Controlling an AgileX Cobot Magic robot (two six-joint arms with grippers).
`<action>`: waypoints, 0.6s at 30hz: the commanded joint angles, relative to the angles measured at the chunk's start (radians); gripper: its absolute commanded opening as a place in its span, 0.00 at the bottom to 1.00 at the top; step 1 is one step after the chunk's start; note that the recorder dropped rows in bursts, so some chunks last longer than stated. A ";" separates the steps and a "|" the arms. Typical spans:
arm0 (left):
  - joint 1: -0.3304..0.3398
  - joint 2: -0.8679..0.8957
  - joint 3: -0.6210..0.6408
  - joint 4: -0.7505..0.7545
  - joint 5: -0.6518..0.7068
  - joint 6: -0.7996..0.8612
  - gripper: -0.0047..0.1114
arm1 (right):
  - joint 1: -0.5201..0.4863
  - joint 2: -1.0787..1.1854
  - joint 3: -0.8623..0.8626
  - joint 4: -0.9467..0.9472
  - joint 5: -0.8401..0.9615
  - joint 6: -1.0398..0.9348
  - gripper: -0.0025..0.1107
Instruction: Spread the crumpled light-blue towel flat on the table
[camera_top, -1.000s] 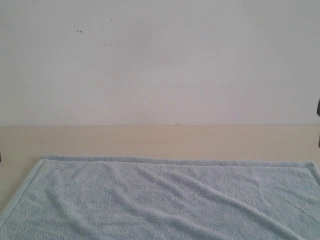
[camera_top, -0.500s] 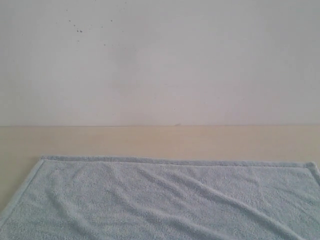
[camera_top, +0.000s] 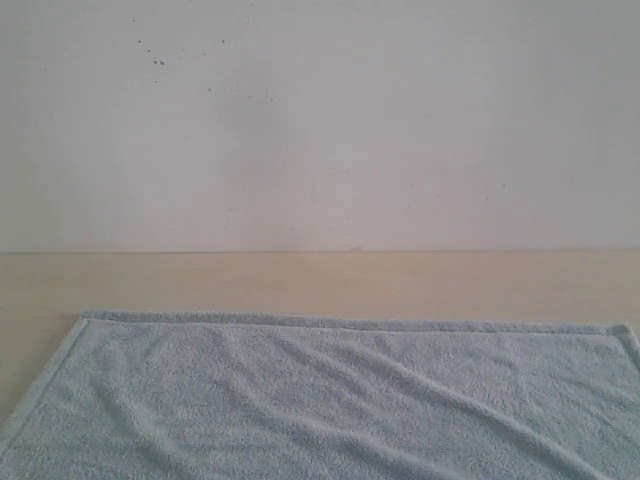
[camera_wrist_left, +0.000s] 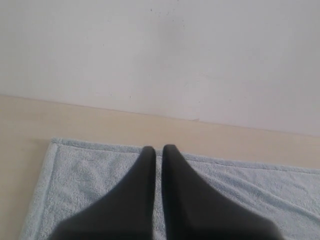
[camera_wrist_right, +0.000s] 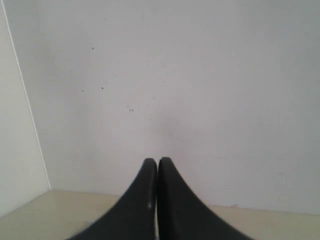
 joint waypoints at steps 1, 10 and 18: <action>0.000 -0.008 0.000 -0.007 0.014 -0.013 0.08 | 0.000 -0.010 0.045 -0.004 -0.018 0.012 0.02; 0.000 -0.008 0.000 -0.007 0.022 -0.013 0.08 | 0.000 -0.010 0.050 -0.004 -0.015 0.009 0.02; 0.000 -0.008 0.000 -0.007 0.020 -0.013 0.08 | 0.000 -0.010 0.050 -0.004 -0.015 0.012 0.02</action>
